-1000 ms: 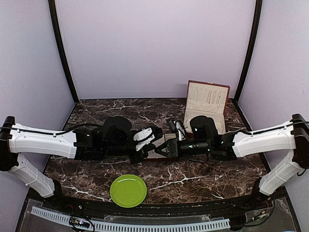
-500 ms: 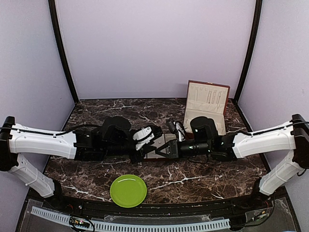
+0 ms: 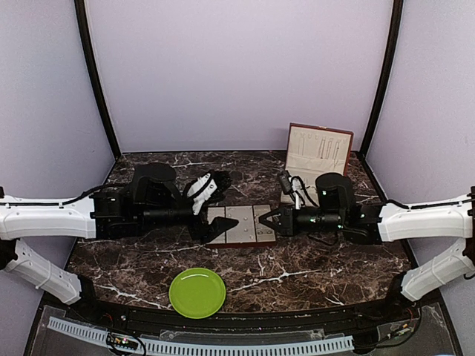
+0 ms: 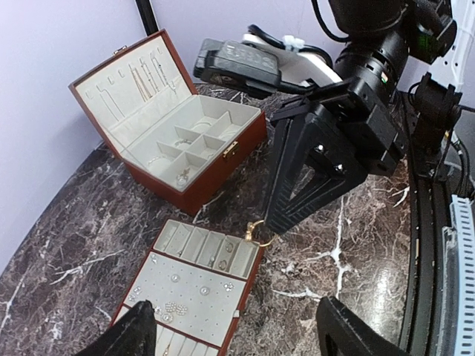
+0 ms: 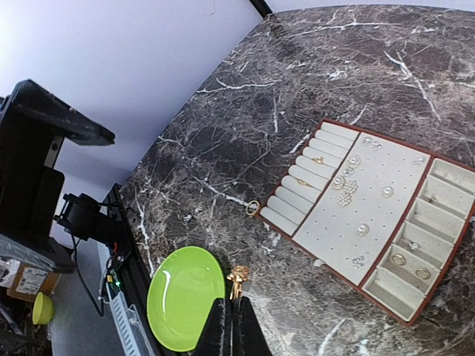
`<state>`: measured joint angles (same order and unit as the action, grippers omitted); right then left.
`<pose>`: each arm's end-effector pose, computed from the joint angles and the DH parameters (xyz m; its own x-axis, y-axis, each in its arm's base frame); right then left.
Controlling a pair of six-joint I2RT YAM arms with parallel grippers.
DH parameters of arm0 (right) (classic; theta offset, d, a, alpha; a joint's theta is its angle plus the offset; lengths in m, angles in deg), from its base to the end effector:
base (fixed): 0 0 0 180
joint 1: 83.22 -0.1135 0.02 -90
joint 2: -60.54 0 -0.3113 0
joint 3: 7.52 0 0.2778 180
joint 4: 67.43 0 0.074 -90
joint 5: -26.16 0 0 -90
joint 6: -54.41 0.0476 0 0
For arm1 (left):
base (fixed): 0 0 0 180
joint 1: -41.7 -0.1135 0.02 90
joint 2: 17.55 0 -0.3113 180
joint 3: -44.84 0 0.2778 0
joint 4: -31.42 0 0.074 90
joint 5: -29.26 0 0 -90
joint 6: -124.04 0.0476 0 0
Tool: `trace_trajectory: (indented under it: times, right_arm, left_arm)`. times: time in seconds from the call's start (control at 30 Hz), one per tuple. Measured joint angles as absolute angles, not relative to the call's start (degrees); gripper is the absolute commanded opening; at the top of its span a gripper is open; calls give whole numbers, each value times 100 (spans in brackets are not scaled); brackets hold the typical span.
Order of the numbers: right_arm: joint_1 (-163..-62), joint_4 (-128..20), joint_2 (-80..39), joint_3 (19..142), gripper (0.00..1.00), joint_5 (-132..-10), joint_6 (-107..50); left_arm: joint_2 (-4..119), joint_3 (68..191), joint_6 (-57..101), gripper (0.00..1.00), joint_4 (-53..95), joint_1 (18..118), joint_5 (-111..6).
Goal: Organize the mixed jewelry
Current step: Pass from the left arm to the right, then pass from the right arm to the left
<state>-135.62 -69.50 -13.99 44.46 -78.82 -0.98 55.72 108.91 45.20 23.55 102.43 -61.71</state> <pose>0.1769 0.2499 0.2650 -0.6943 -0.0023 -0.7196 -0.6303 0.4847 0.6065 0.1576 -0.2795 0.3315 0.0265 0.3486 -0.9369 0.8757 0.4439 0.1899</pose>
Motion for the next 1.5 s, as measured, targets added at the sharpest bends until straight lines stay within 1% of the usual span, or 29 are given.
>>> trace_trajectory:
  times: [0.2, 0.3, 0.43, 0.63, 0.87, 0.93, 1.07, 1.1, 1.37, 1.5]
  right_arm:
    - [-13469, -6738, -1189, 4390, 0, -8070, -584]
    - [-13469, -6736, -1001, 4390, 0, -8394, -815]
    - [-13469, -6732, -763, 4390, 0, -8818, -1056]
    - [-13486, -6546, -575, 4394, 0, -9277, -1357]
    - [-13604, -6389, -546, 4407, 0, -9561, -1593]
    - [-13630, -6365, -546, 4438, 0, -9622, -1650]
    - [-13659, -6347, -577, 4503, 0, -9721, -1714]
    - [-13672, -6347, -599, 4525, 0, -9745, -1720]
    - [-13770, -6336, -802, 4634, 0, -10040, -1735]
    - [-13796, -6339, -902, 4709, 0, -10206, -1735]
  left_arm:
    - [5778, 11333, 4080, 78, 2101, 9555, -4798]
    - [6114, 11761, 3949, 78, 1861, 9468, -4064]
    - [6442, 11997, 3868, 78, 1542, 9468, -3172]
    - [6794, 12176, 3807, 79, 1140, 9468, -2293]
    - [6949, 12301, 3761, 78, 984, 9468, -1646]
    - [7017, 12358, 3761, 76, 945, 9468, -1524]
    - [7098, 12371, 3700, 63, 923, 9461, -1310]
    - [7124, 12373, 3689, 61, 919, 9461, -1257]
    - [7277, 12386, 3615, 59, 906, 9457, -1041]
    - [7277, 12388, 3580, 47, 921, 9457, -1006]
